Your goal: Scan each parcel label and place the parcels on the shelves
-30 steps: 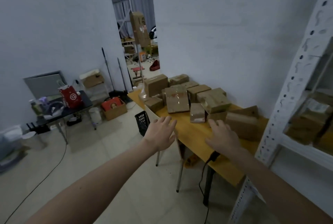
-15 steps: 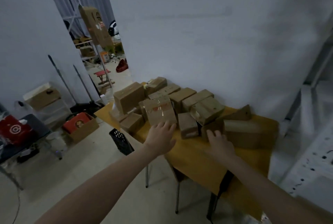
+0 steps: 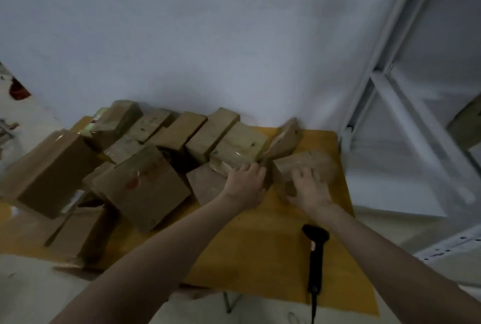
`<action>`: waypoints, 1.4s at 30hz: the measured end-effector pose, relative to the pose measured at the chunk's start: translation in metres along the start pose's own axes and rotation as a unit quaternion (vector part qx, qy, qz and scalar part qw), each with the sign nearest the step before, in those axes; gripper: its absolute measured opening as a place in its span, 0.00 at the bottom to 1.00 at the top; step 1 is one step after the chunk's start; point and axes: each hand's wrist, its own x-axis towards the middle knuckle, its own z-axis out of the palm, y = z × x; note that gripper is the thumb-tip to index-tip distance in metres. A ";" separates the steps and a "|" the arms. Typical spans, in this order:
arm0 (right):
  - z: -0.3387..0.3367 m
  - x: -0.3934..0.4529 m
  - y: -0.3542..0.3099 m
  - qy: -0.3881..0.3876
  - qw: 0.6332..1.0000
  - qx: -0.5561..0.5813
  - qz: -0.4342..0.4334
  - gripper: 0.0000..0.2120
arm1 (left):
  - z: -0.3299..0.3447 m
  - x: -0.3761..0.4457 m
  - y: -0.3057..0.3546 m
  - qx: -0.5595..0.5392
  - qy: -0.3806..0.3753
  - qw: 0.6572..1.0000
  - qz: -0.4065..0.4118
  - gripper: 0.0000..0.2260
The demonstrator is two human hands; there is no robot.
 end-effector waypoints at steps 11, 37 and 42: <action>0.032 0.116 0.035 -0.116 0.977 -0.169 -0.064 0.54 | 0.071 0.101 -0.029 -0.001 0.013 0.994 0.107 0.23; -0.040 -0.106 0.097 0.432 0.820 0.029 -0.374 0.33 | -0.083 -0.016 -0.001 -0.560 -0.170 0.806 0.089 0.11; -0.045 -0.124 0.100 0.451 0.796 0.033 -0.401 0.32 | -0.087 -0.053 0.019 -0.620 -0.194 0.756 0.075 0.17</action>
